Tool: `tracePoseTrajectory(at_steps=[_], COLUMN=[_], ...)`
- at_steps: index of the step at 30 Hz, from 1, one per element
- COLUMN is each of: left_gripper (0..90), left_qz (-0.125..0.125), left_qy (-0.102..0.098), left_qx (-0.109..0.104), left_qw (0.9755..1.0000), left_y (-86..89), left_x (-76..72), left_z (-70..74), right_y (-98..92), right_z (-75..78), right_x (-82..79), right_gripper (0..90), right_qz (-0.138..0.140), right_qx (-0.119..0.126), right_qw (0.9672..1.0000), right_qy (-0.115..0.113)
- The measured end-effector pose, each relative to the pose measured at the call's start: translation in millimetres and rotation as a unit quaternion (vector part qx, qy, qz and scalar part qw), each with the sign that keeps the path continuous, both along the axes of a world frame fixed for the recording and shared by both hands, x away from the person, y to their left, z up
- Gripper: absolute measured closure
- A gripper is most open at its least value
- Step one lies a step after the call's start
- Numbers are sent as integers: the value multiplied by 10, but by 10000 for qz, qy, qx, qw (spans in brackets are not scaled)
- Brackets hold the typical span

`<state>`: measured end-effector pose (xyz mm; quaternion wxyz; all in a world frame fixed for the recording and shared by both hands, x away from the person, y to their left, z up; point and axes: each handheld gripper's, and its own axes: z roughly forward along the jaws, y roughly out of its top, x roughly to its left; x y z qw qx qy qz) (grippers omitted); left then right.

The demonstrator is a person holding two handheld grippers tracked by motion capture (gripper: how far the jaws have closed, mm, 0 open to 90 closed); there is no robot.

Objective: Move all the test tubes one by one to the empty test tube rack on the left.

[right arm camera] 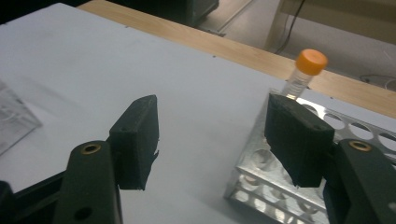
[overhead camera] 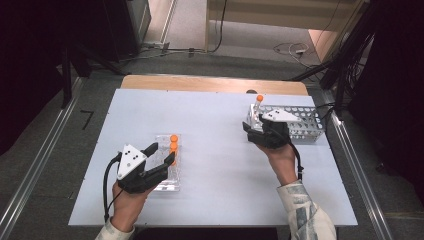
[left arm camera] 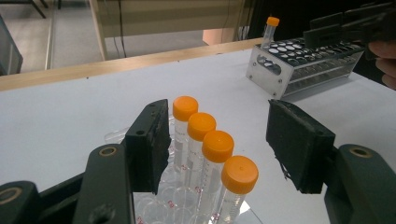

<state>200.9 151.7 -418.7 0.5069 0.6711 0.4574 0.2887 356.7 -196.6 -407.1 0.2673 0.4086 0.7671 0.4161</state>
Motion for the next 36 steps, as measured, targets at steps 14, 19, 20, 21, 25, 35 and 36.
tracePoseTrajectory(at_steps=[14, 19, 20, 21, 25, 35, 36], left_gripper=[391, 391, 391, 391, 391, 391, 391], left_qz=[-30, -47, -52, -50, -50, -32, -32], left_qy=[12, 35, 38, 45, 44, 34, 33], left_qx=[27, 31, 41, 42, 33, 8, 2], left_qw=[10000, 10000, 10000, 10000, 10000, 10000, 10000], left_y=[-19, -29, -30, -32, -34, -25, -25], left_x=[6, 9, 10, 10, 11, 8, 8], left_z=[-14, -26, -28, -29, -30, -27, -27], right_y=[-121, -111, -112, -114, -89, -90, -81], right_z=[-177, -201, -210, -215, -241, -320, -325], right_x=[580, 736, 771, 797, 883, 990, 991], right_gripper=[477, 503, 511, 518, 542, 642, 657], right_qz=[-594, -666, -687, -694, -720, -789, -789], right_qx=[-65, -78, -32, -37, -86, -4, -15], right_qw=[9982, 9975, 9974, 9973, 9969, 9962, 9962], right_qy=[90, 200, 224, 230, 304, 380, 370])
